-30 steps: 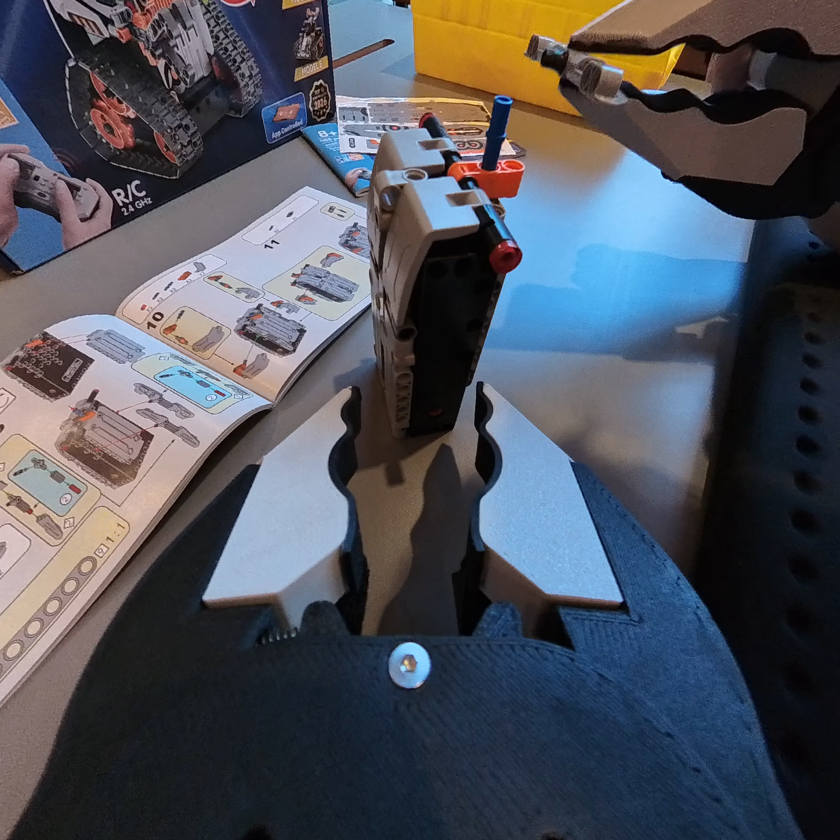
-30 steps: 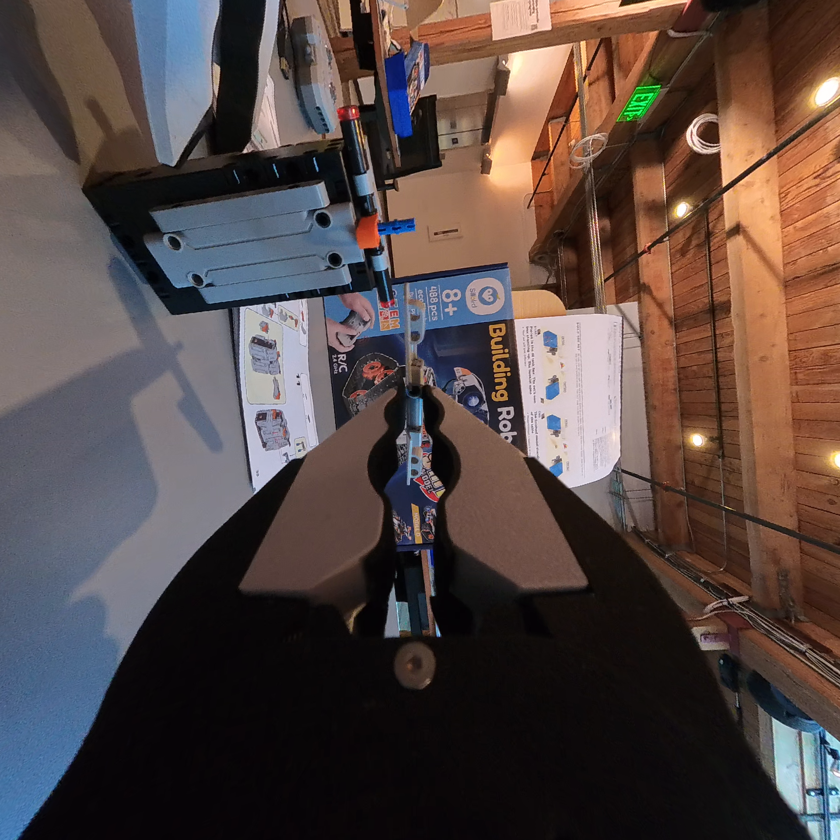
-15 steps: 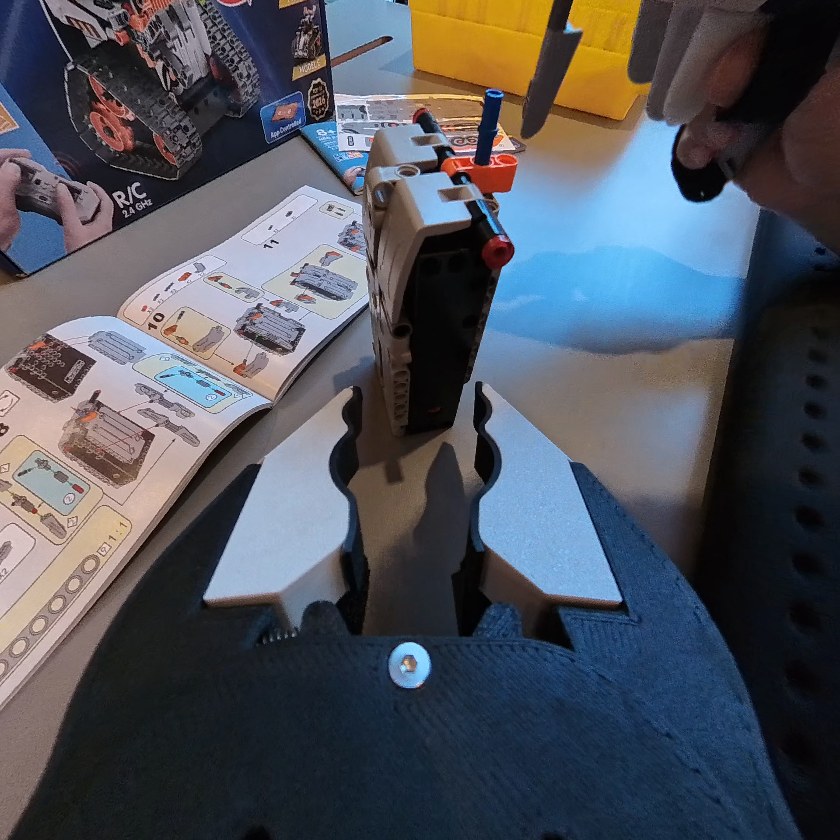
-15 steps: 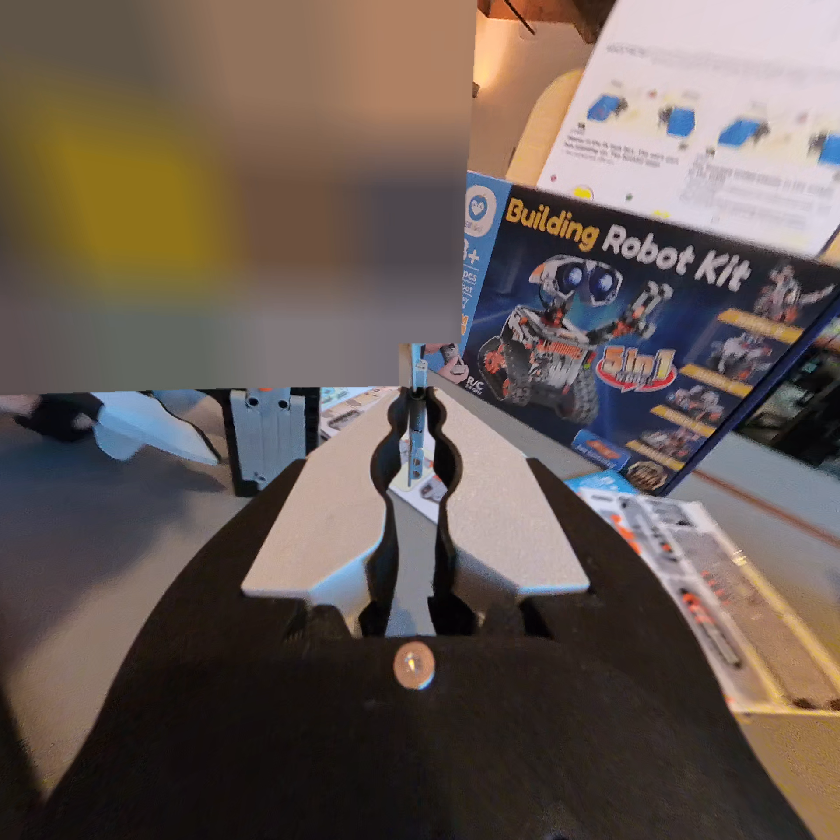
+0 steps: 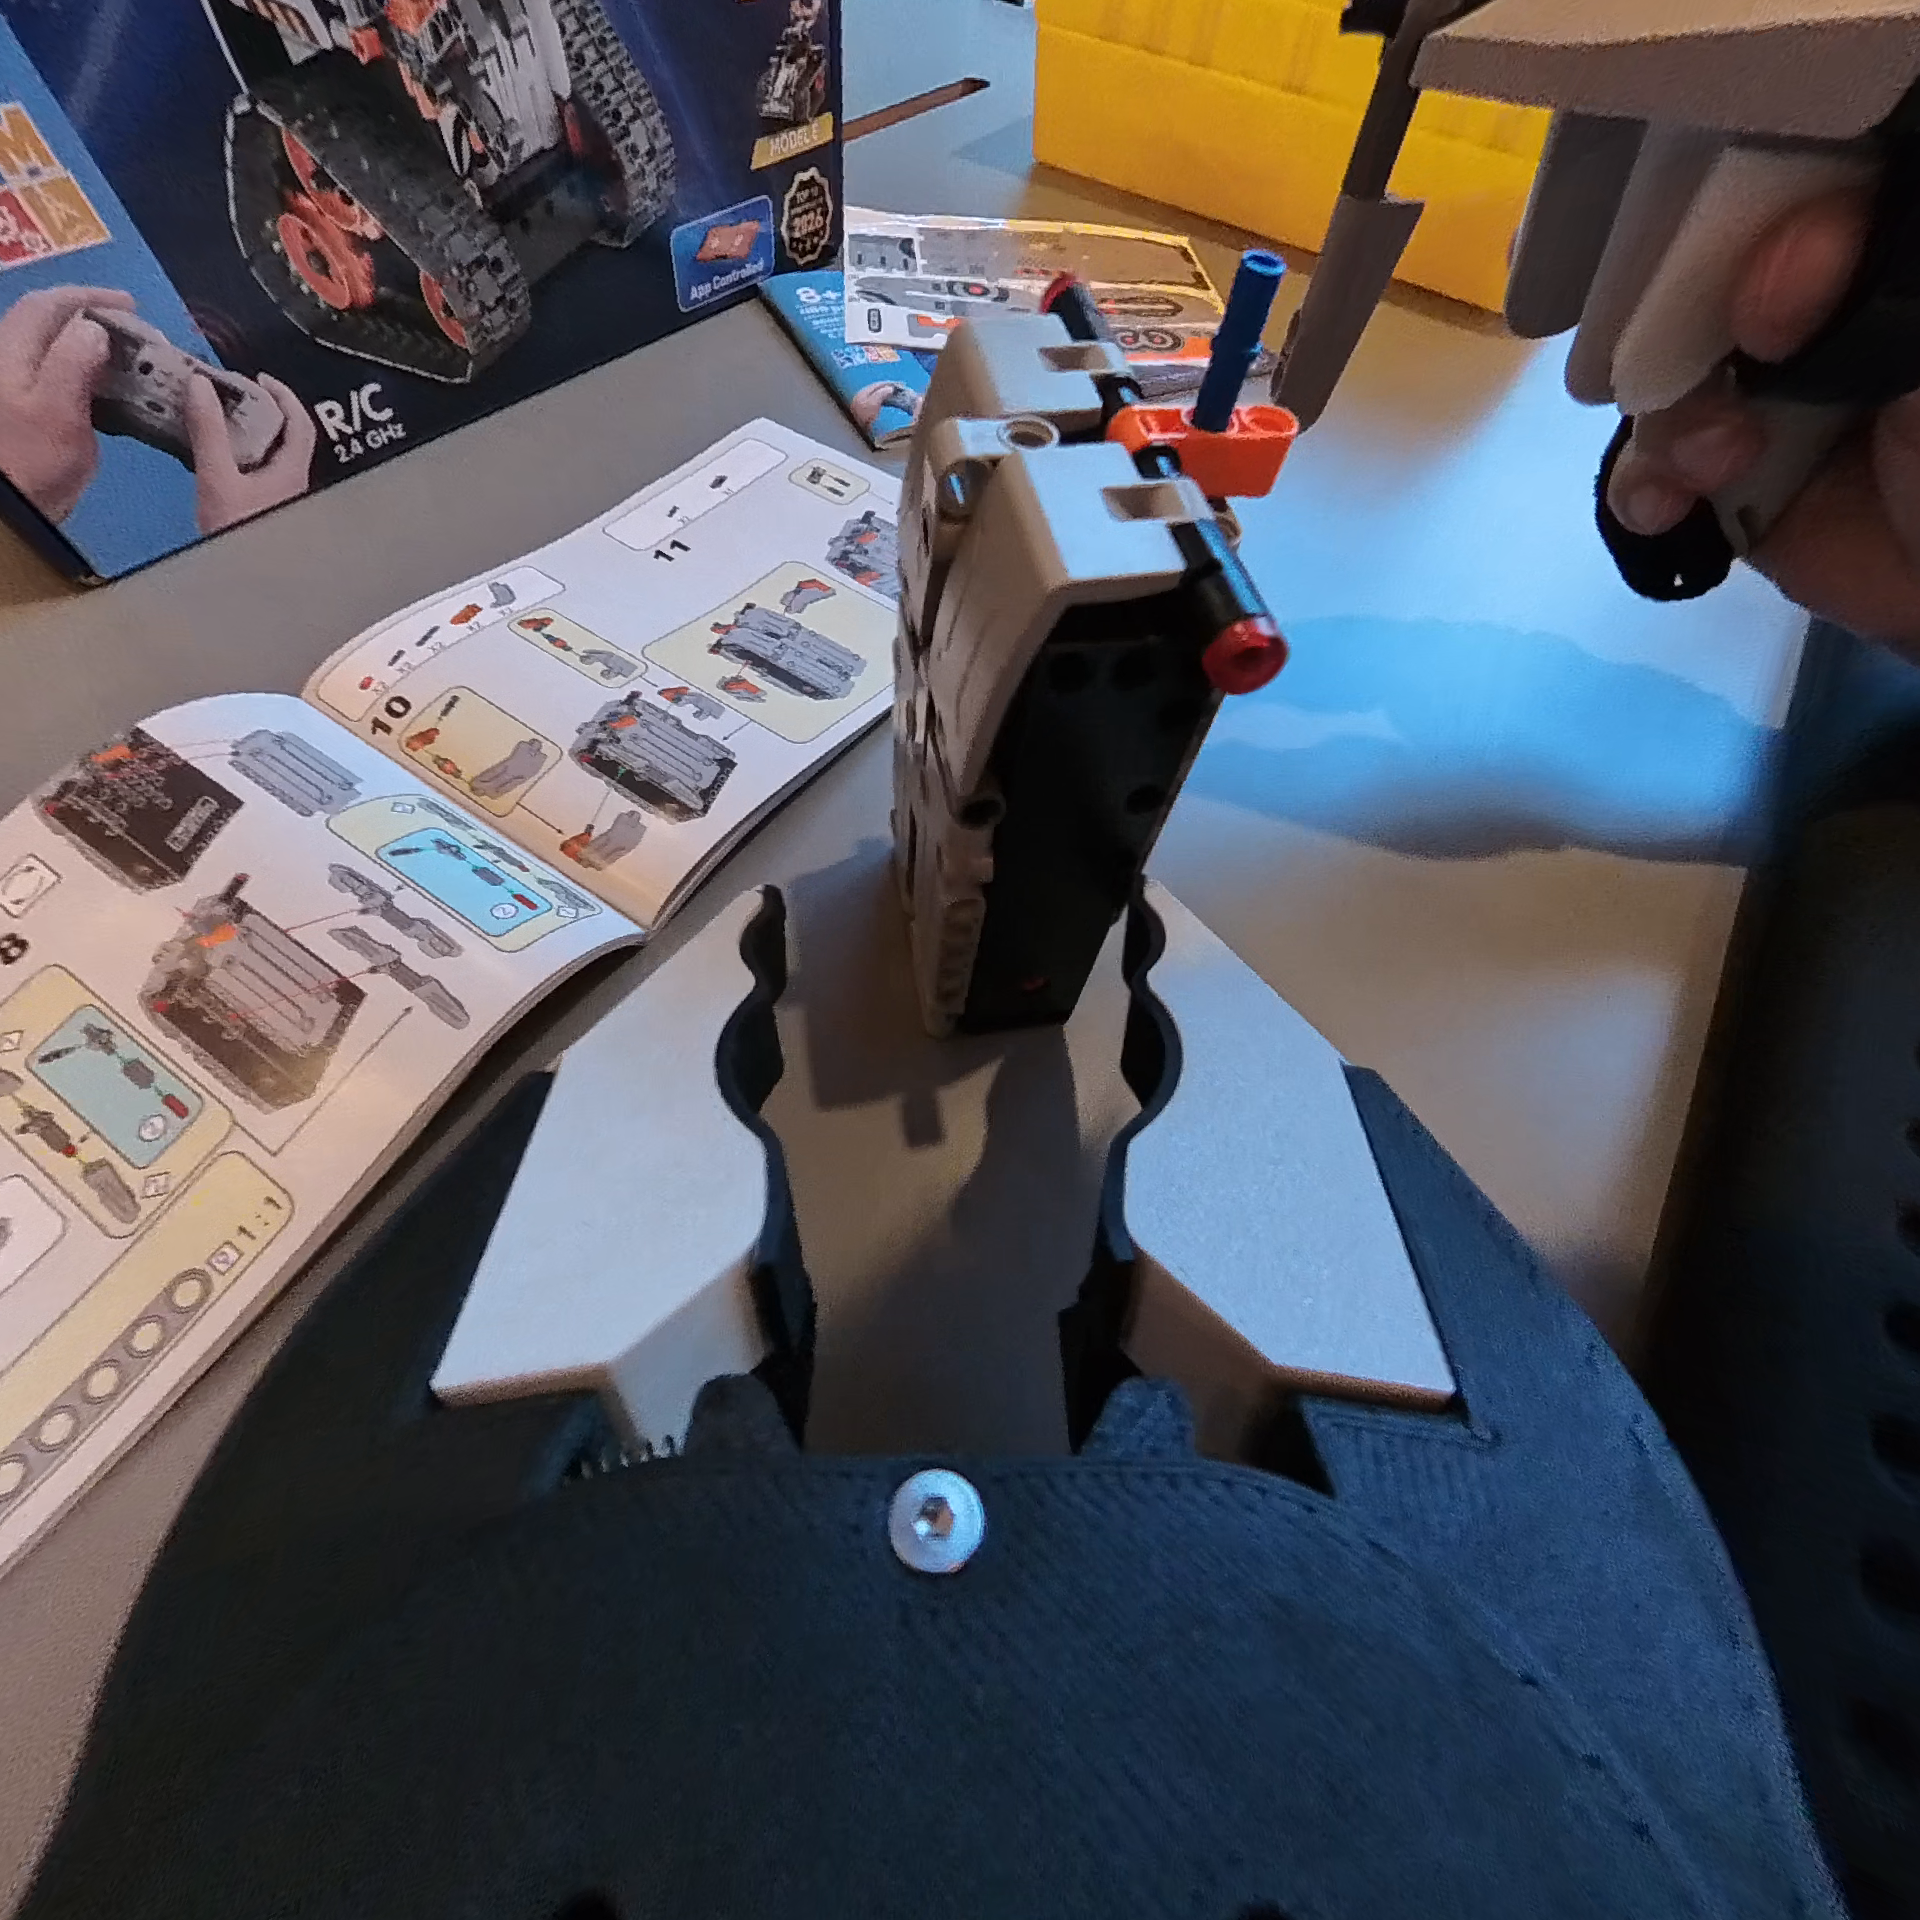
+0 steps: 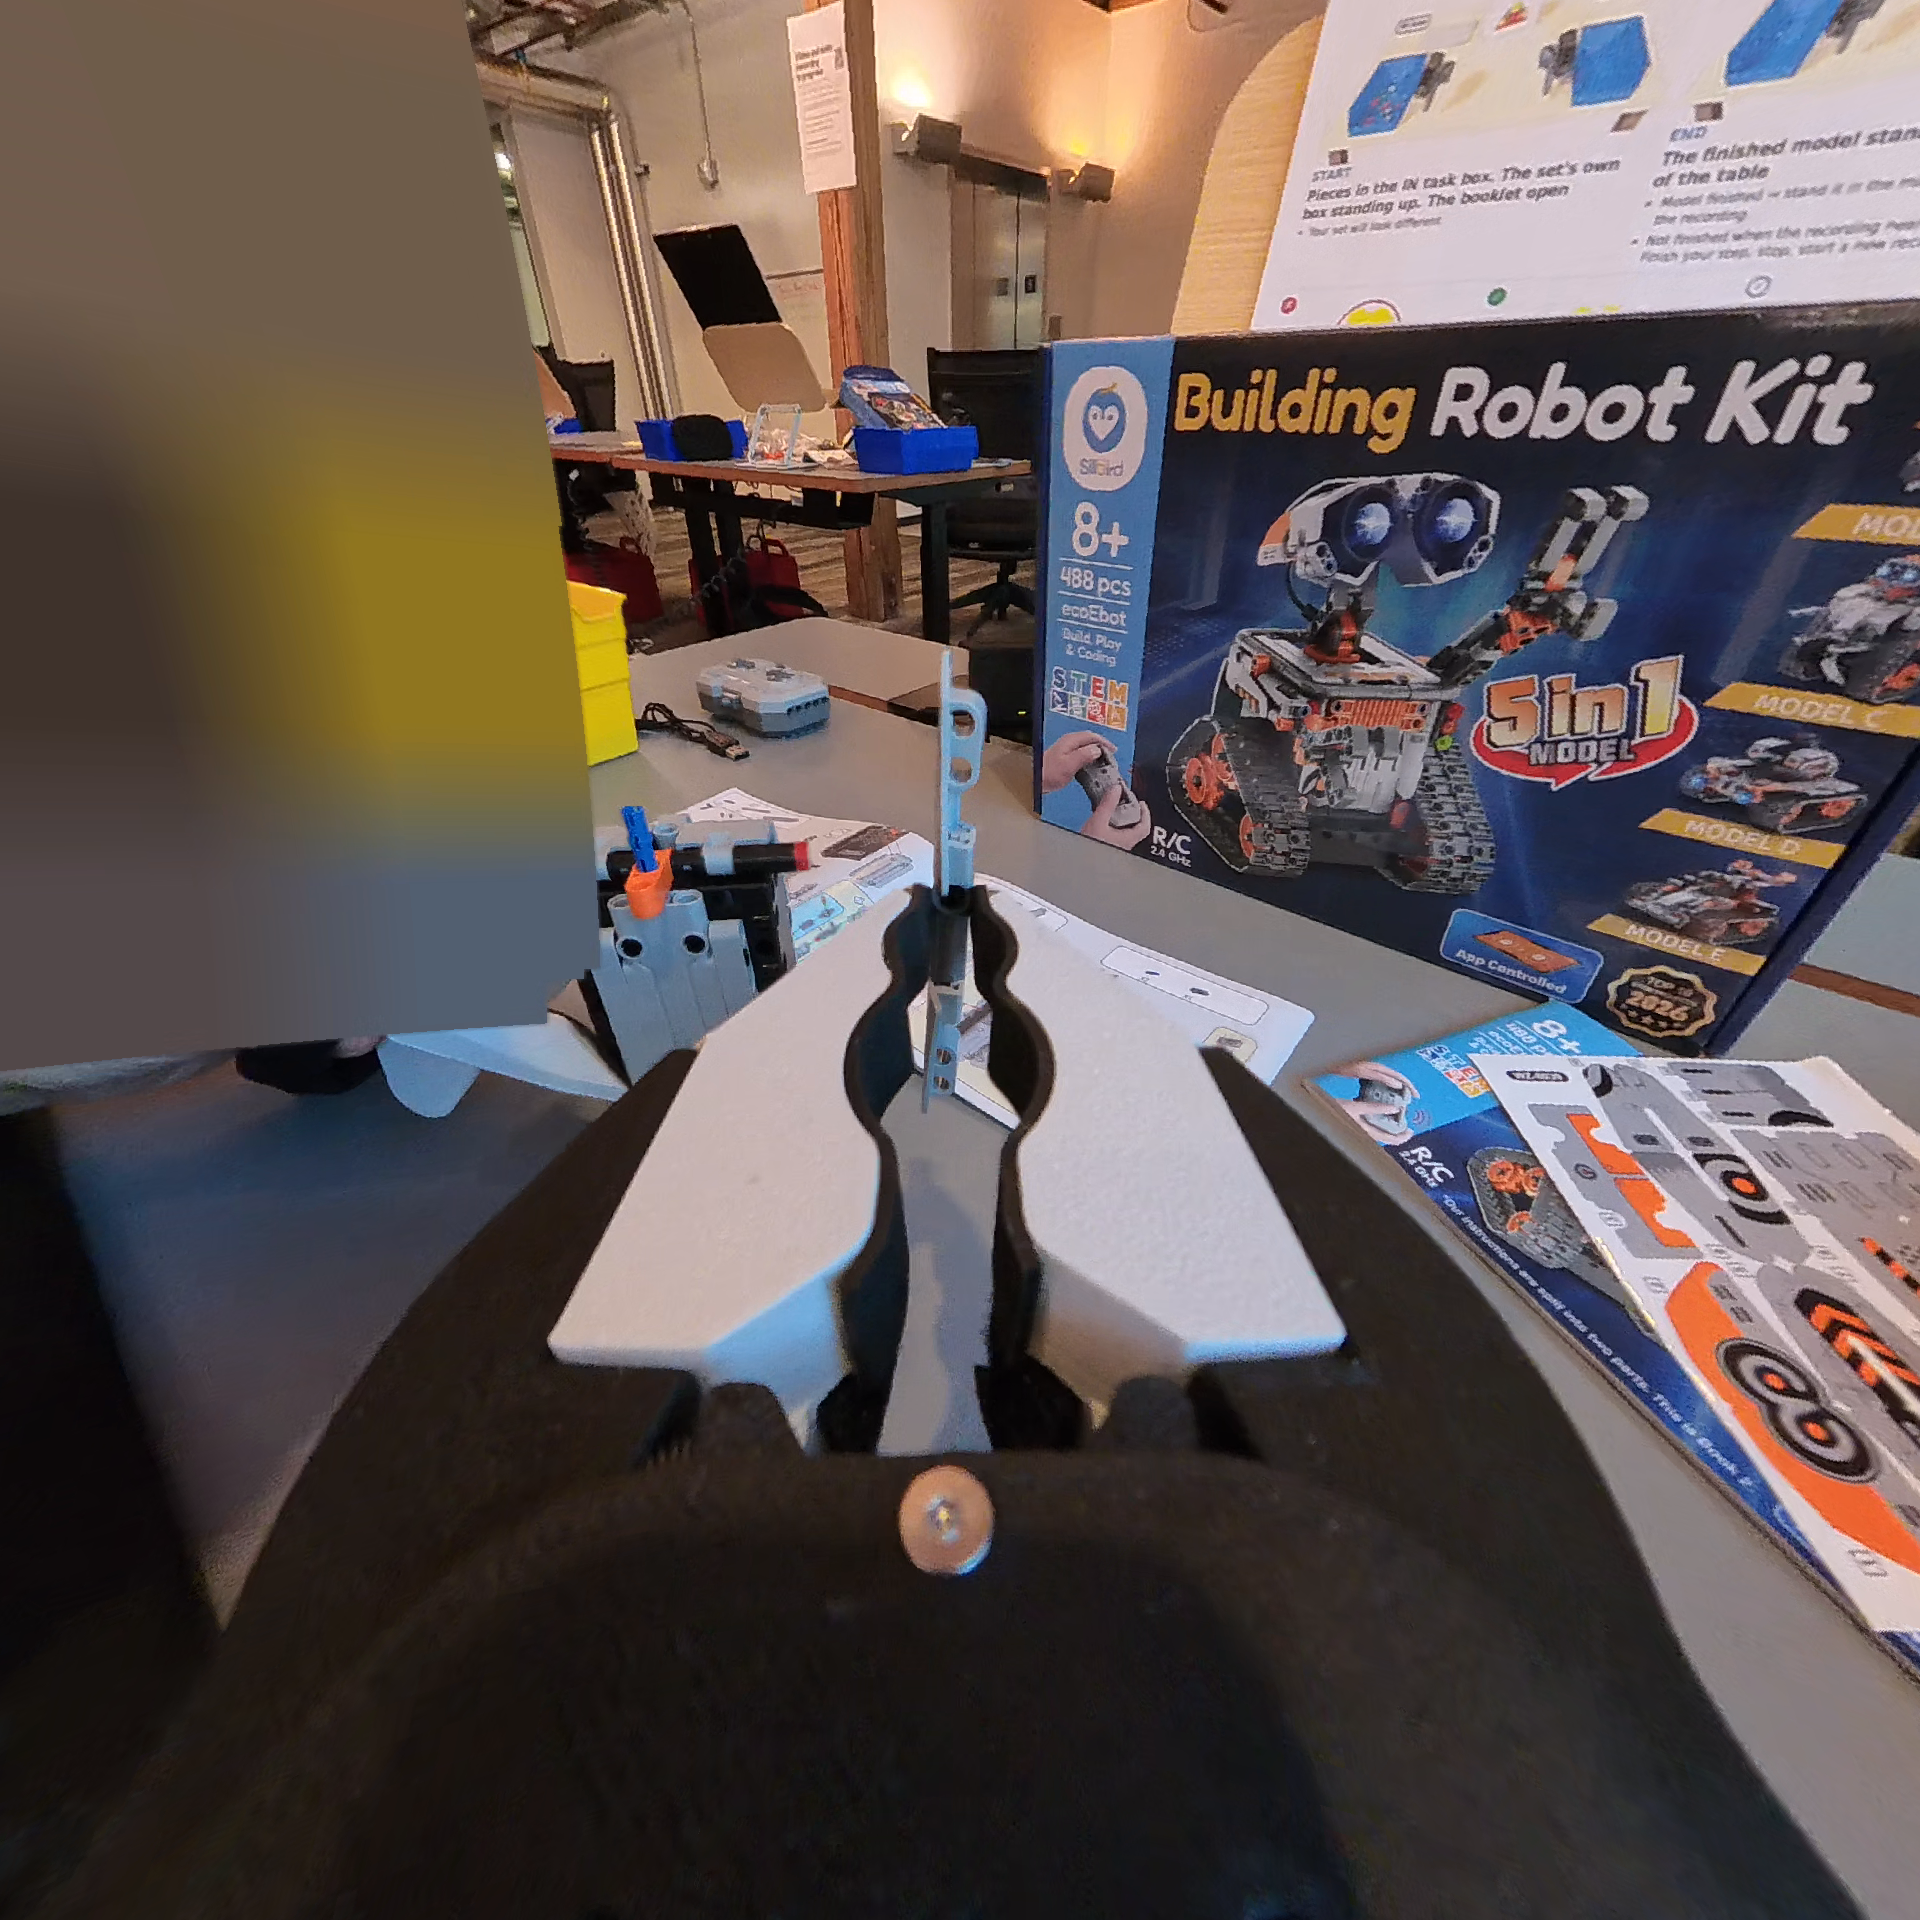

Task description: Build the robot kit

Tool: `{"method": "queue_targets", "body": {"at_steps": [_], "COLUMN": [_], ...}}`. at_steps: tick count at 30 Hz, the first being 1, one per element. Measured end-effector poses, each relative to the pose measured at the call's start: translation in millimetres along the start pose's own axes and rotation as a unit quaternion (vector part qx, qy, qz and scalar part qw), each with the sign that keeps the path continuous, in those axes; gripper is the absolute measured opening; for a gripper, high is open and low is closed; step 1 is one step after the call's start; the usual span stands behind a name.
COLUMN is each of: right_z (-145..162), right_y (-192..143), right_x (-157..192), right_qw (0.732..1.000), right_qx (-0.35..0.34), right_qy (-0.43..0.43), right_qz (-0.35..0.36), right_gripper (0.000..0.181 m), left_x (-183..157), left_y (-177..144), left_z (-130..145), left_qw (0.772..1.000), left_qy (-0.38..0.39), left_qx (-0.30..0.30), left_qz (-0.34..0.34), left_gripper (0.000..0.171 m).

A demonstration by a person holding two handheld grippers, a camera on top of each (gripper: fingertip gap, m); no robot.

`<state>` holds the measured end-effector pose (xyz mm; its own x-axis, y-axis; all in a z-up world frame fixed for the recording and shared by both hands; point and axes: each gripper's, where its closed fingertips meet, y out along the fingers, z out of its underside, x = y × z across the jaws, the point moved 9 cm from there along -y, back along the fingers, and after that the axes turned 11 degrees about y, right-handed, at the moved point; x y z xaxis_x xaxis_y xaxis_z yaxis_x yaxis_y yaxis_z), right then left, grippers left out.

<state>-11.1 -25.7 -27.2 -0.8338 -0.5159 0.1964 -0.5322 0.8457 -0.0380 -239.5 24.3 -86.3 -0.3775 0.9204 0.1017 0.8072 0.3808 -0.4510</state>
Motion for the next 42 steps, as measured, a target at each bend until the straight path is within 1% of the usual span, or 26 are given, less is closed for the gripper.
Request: {"method": "queue_targets", "body": {"at_steps": [1,5,10,12,14,18,22,26,28,30,35,37,39,41,42], "right_z": [0,0,-1,-1,-2,-4,-4,-3,-2,-2,-3,-4,-5,-4,-3], "right_y": [0,-1,-1,-2,-3,-5,-5,-4,-4,-4,-5,-5,-5,-4,-4], "right_x": [1,4,4,4,4,3,1,2,2,2,0,-2,-5,-7,-8], "right_qw": [1.000,1.000,0.999,0.999,0.999,0.999,0.999,0.999,0.999,0.999,1.000,0.999,1.000,1.000,0.999], "right_qx": [0.001,0.002,0.000,0.002,-0.001,-0.007,-0.006,-0.003,0.001,0.001,0.001,-0.004,-0.006,-0.006,-0.009], "right_qy": [-0.008,-0.031,-0.036,-0.038,-0.041,-0.045,-0.033,-0.036,-0.039,-0.036,-0.023,-0.021,-0.017,-0.007,-0.001], "right_qz": [0.002,0.003,0.002,0.001,0.001,0.003,-0.003,-0.007,-0.006,-0.009,-0.019,-0.025,-0.022,-0.028,-0.034], "right_gripper": [0.005,0.005,0.005,0.005,0.005,0.005,0.005,0.005,0.005,0.005,0.005,0.005,0.005,0.005,0.005], "left_x": [-2,-7,-15,-17,-19,-16,-14,-16,-17,-17,-17,-17,-13,-6,-3], "left_y": [2,8,16,19,20,17,17,16,16,15,6,-1,-10,-16,-17], "left_z": [-1,-3,-5,-6,-6,-5,-4,-4,-4,-3,1,3,2,1,0], "left_qw": [1.000,1.000,1.000,0.999,0.999,0.999,0.999,0.999,0.999,0.999,0.998,0.996,0.993,0.992,0.993], "left_qy": [-0.006,-0.001,0.002,-0.005,-0.006,-0.014,-0.023,-0.006,-0.003,-0.004,-0.017,-0.042,-0.073,-0.077,-0.072], "left_qx": [-0.001,0.013,0.029,0.033,0.034,0.030,0.028,0.032,0.034,0.037,0.034,0.024,-0.009,-0.035,-0.038], "left_qz": [0.004,-0.001,-0.001,-0.001,0.014,0.013,0.021,0.022,0.027,0.028,0.051,0.076,0.093,0.091,0.089], "left_gripper": [0.068,0.077,0.080,0.073,0.065,0.050,0.047,0.048,0.052,0.057,0.059,0.062,0.063,0.063,0.063]}}
